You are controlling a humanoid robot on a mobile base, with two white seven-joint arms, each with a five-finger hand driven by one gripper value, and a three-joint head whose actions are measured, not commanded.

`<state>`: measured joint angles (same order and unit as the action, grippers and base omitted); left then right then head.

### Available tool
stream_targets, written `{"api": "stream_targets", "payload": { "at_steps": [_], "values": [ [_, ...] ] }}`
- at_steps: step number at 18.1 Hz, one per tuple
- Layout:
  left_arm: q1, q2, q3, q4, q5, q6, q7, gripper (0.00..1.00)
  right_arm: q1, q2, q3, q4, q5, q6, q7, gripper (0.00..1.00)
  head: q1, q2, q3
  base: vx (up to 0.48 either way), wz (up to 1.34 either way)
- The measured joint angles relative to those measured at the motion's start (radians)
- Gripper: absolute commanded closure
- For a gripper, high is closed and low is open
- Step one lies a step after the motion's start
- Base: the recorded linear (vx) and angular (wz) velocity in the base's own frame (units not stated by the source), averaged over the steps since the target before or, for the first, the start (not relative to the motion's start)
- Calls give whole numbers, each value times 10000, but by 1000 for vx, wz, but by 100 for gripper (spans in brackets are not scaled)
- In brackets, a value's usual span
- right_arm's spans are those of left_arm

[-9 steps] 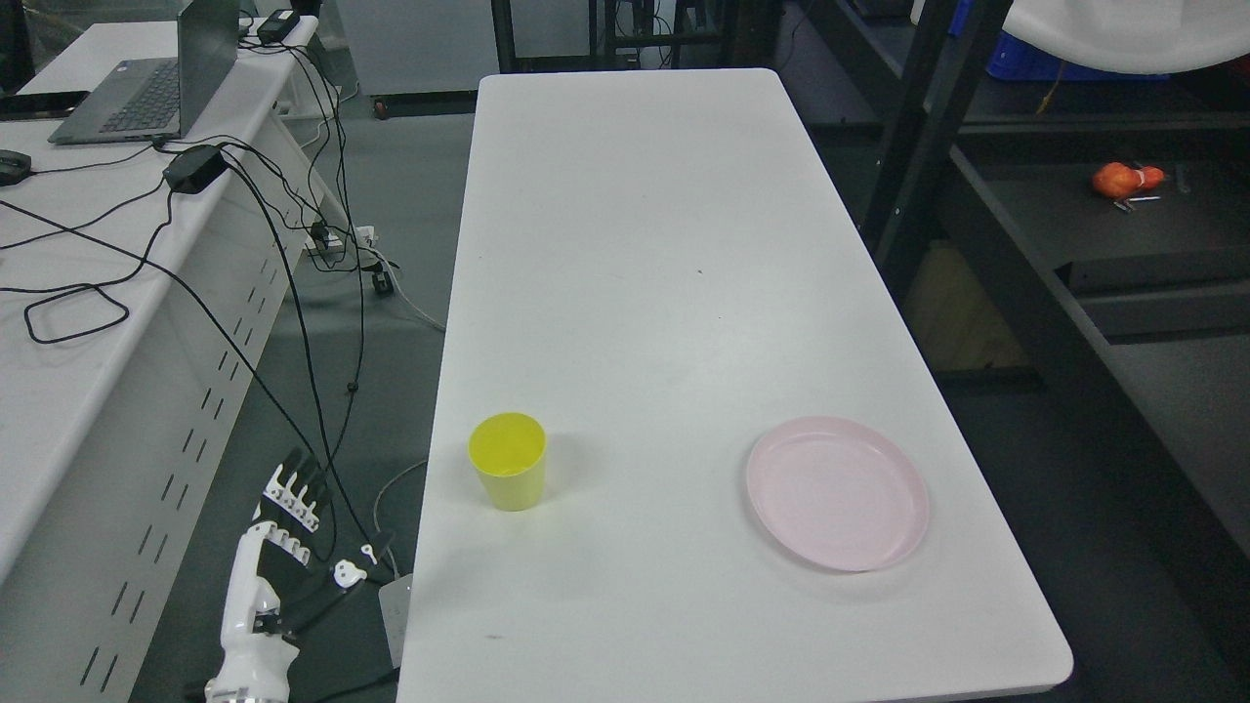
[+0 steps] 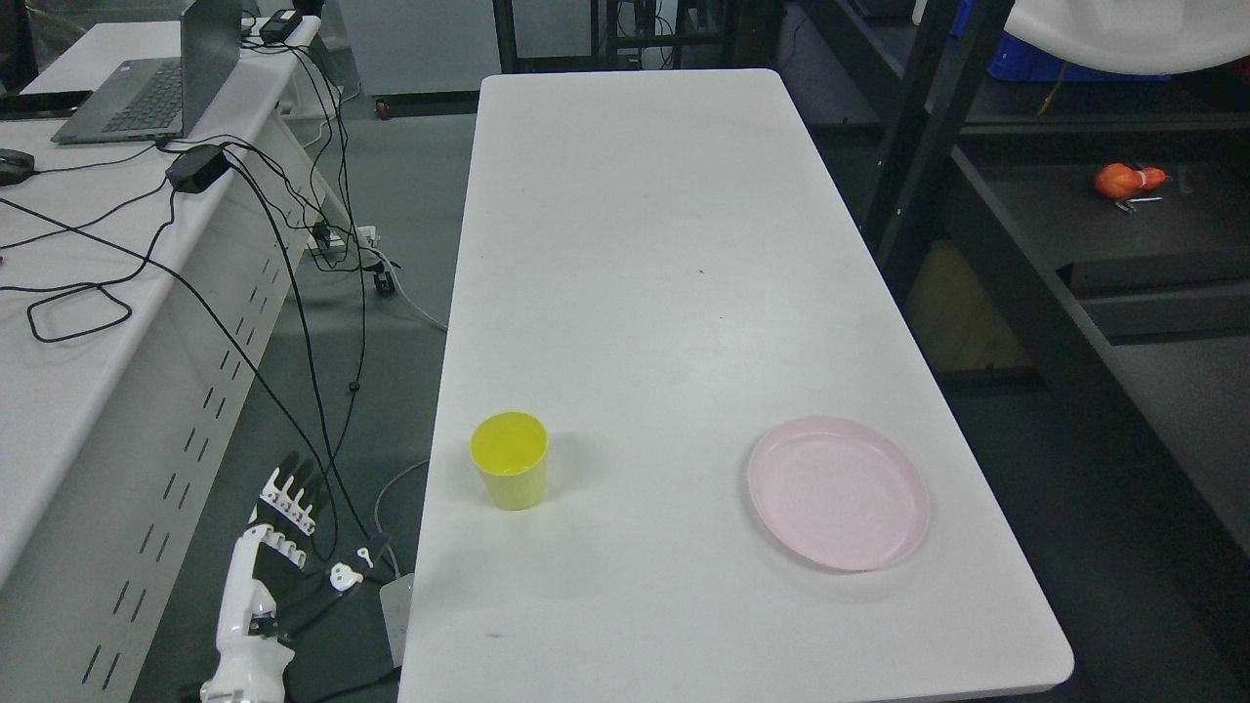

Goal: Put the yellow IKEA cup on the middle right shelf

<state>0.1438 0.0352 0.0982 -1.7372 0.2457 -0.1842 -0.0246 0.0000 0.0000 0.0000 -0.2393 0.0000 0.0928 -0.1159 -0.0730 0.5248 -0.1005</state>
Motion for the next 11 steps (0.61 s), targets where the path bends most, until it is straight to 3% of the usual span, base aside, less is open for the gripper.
{"api": "stream_targets", "payload": {
  "at_steps": [7, 11],
  "values": [
    [-1500, 67, -10, 650, 399, 377, -143, 2, -2, 0, 0, 0, 0, 0, 0, 1, 0, 0, 0, 0, -3],
    [-2118, 178, -124, 958, 700, 607, -1850, 2, -1, 0, 0, 0, 0, 0, 1, 1, 0, 0, 0, 0, 0]
  ]
}}
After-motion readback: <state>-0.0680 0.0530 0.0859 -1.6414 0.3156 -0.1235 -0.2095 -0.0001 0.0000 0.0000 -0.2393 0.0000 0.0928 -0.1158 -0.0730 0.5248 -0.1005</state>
